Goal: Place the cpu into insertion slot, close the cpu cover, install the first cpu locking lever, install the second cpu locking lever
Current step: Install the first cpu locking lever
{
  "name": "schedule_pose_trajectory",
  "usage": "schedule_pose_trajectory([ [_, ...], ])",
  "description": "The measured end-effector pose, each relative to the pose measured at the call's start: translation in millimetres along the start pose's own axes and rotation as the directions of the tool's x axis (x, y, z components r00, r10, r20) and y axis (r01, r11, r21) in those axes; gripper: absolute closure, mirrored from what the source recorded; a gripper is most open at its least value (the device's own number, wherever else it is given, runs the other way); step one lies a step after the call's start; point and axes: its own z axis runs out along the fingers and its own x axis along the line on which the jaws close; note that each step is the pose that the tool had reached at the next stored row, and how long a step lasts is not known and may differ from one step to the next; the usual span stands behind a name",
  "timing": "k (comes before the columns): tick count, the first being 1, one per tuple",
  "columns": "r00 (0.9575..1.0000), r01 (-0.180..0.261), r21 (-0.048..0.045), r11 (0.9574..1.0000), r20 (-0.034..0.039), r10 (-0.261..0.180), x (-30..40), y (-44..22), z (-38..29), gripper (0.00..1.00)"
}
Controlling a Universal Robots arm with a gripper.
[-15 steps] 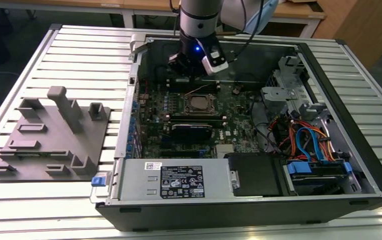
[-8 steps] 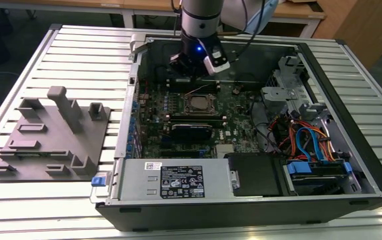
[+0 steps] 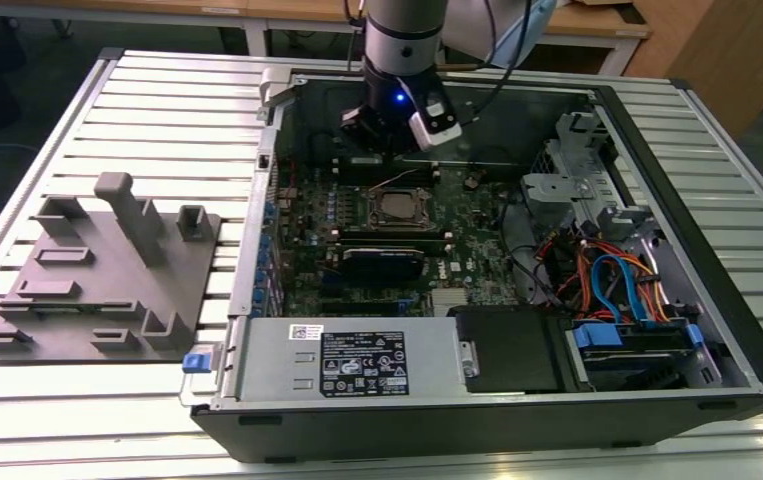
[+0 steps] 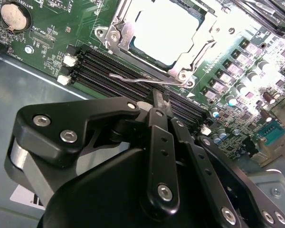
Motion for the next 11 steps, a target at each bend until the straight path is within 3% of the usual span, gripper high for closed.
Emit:
schedule_pose_trajectory([
  [11, 1.0, 0.0, 0.0, 1.0, 0.0, 0.0, -0.6, -2.2, -0.1, 0.9],
])
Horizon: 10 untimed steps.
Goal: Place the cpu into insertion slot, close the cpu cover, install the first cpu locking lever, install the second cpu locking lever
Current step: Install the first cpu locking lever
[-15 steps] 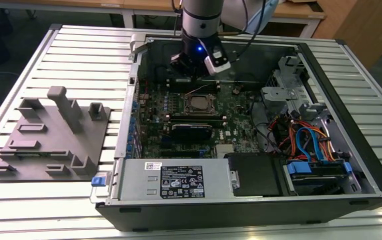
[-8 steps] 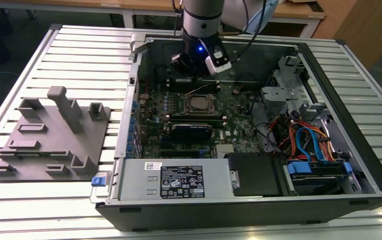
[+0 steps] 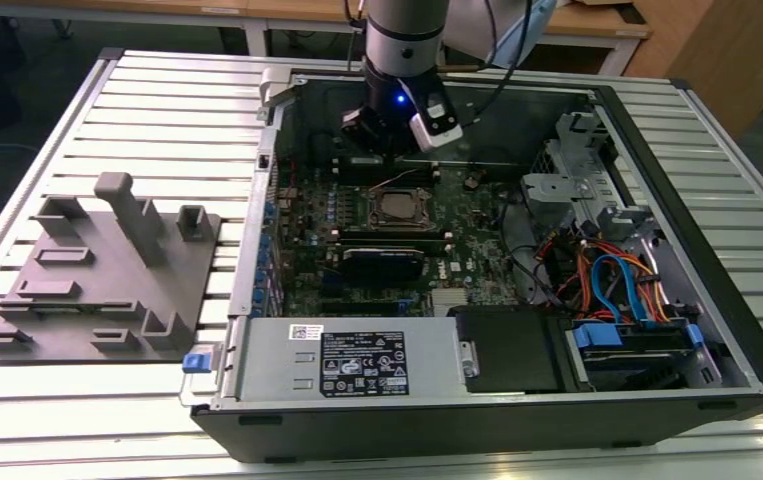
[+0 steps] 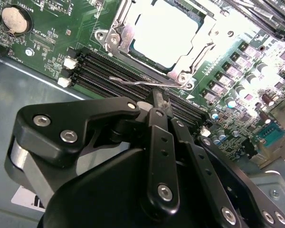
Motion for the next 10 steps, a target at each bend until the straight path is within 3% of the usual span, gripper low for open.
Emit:
schedule_pose_trajectory([
  [6, 1.0, 0.0, 0.0, 1.0, -0.0001, 0.0, 0.0, -0.3, -0.1, 0.9],
  [10, 1.0, 0.0, 0.0001, 1.0, -0.0001, 0.0, -4.9, -0.2, 0.0, 0.9],
])
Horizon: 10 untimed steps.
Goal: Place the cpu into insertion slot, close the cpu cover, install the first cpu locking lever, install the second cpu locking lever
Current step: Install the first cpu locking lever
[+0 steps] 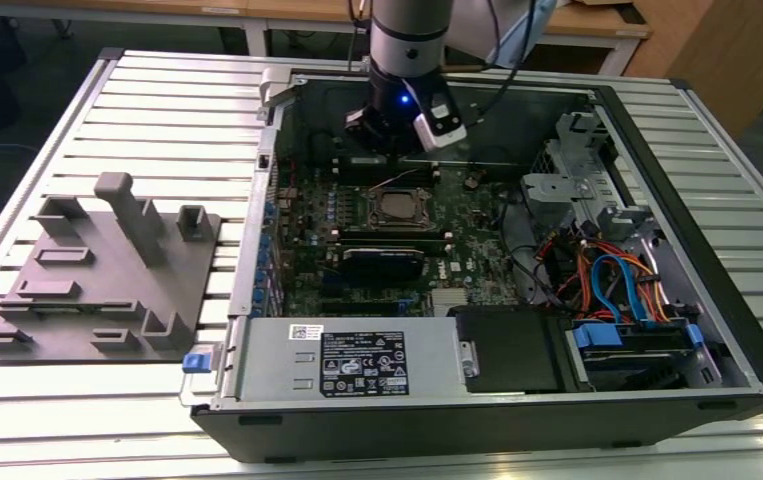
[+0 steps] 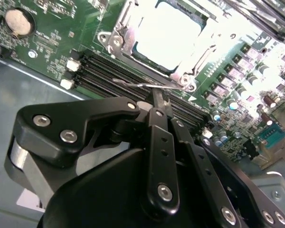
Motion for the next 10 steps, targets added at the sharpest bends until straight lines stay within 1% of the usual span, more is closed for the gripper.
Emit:
schedule_pose_trajectory([
  [5, 1.0, 0.0, -0.0001, 1.0, 0.0001, 0.0, -4.9, 0.1, 0.1, 0.9],
  [10, 1.0, 0.0, -0.0001, 1.0, 0.0, 0.0, -6.9, 0.1, 0.4, 0.9],
])
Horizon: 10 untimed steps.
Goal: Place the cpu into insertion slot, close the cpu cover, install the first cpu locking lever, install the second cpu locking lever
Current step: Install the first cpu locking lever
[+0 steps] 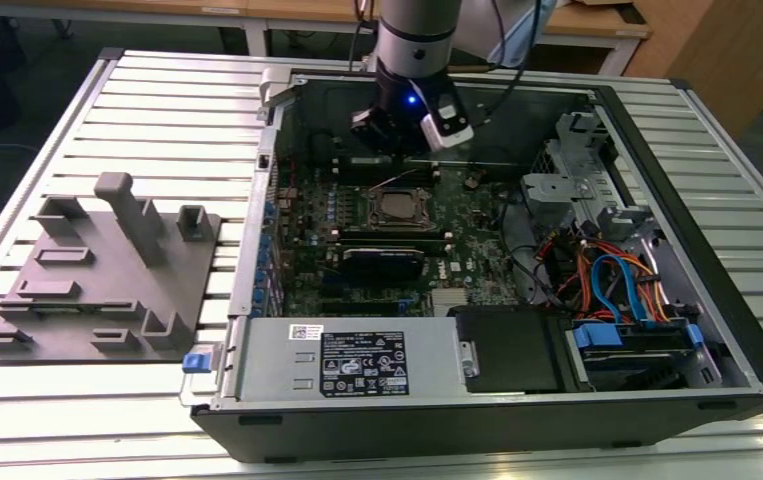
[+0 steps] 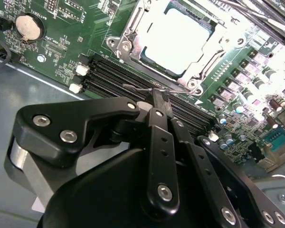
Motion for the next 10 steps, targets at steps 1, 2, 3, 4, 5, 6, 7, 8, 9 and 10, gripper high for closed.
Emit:
schedule_pose_trajectory([
  [1, 1.0, 0.0, 0.0001, 1.0, 0.0, 0.0, -0.4, 0.0, 0.2, 0.9],
  [2, 1.0, 0.0, 0.0001, 1.0, 0.0, 0.0, -1.0, 0.0, 0.3, 0.9],
  [3, 1.0, 0.0, 0.0001, 1.0, 0.0, 0.0, -1.5, 0.0, 0.5, 0.9],
  [4, 1.0, 0.0, 0.0, 1.0, 0.0, 0.0, -2.0, -0.1, 0.8, 0.9],
  [5, 1.0, 0.0, 0.0, 1.0, 0.0, 0.0, -2.4, -0.1, 0.9, 0.9],
  [6, 1.0, 0.0, 0.0001, 1.0, 0.0, 0.0, -2.5, -0.1, 1.0, 0.9],
  [7, 1.0, 0.0, 0.0001, 1.0, 0.0, 0.0, -2.5, -0.1, 1.1, 0.9],
  [8, 1.0, 0.0, 0.0, 1.0, 0.0, 0.0, -2.5, -0.2, 1.8, 0.9],
  [9, 1.0, 0.0, 0.0, 1.0, 0.0001, 0.0, -3.1, -0.2, 2.0, 0.9],
  [10, 1.0, 0.0, 0.0, 1.0, 0.0001, 0.0, -3.1, -0.2, 2.0, 0.9],
])
